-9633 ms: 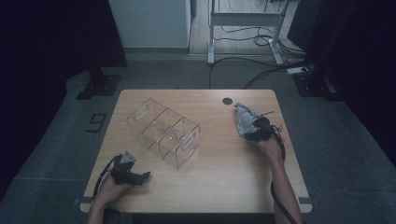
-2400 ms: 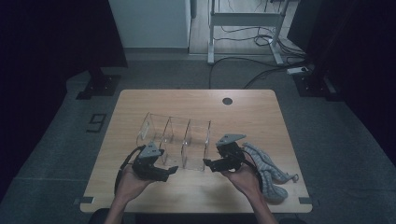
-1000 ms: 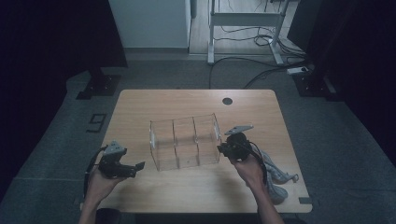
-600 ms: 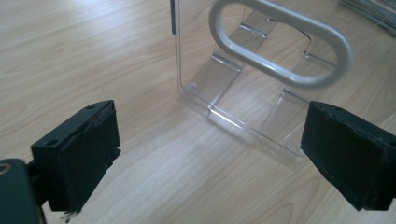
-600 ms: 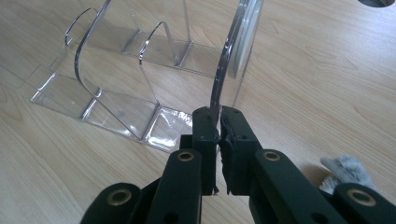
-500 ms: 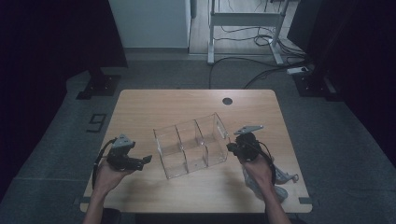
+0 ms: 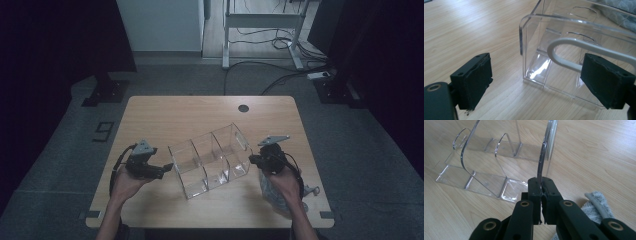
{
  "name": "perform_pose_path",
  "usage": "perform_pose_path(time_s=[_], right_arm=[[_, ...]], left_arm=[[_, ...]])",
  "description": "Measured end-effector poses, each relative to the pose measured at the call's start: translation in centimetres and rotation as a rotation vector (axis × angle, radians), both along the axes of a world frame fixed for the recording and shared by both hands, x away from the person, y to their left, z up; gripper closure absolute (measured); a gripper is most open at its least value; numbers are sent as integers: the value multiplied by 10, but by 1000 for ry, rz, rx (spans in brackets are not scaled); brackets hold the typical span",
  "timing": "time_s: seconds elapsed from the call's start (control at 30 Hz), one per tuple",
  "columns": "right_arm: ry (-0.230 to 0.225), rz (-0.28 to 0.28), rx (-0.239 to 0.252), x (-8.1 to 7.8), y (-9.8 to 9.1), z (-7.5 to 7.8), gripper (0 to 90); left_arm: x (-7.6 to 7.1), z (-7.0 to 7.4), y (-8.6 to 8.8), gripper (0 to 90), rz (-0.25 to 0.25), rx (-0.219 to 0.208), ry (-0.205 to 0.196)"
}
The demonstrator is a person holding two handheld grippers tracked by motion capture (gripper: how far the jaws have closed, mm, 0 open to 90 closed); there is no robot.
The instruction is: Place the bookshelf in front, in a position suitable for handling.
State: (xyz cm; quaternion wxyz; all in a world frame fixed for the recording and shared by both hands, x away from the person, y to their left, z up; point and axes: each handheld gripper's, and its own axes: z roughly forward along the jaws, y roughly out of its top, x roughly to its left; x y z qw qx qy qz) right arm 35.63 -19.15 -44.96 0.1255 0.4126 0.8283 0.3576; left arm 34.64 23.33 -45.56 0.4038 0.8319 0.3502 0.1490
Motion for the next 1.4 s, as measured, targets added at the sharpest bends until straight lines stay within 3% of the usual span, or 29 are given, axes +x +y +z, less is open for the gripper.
perform_pose_path(time_s=[0.13, 0.57, 0.73, 0.87, 1.13, 1.17, 1.2, 1.27, 1.4], right_arm=[[10, 9, 14, 3, -4, 0, 859], [9, 32, -7, 16, 1, 1, 862], [7, 36, -22, 20, 6, 2, 864], [2, 46, -27, 25, 12, 2, 864], [13, 59, -35, 29, 17, 3, 858], [18, 61, -34, 30, 17, 4, 855], [26, 59, -25, 30, 16, 4, 850], [30, 59, -21, 30, 16, 4, 845], [32, 73, 28, 28, 12, 8, 746]], left_arm=[[4, -5, -5, 117, -22, -2, -8], [8, -12, -4, 153, -73, -32, -38], [4, -13, 0, 199, -90, -46, -53], [0, -13, 3, 349, -104, -55, -61], [-1, -11, 6, 366, -103, -43, -63], [-1, -11, 6, 366, -96, -39, -68], [-2, -9, 7, 431, -88, -34, -67], [-2, -9, 8, 438, -88, -35, -66], [-4, -9, 7, 442, -85, -33, -65]])
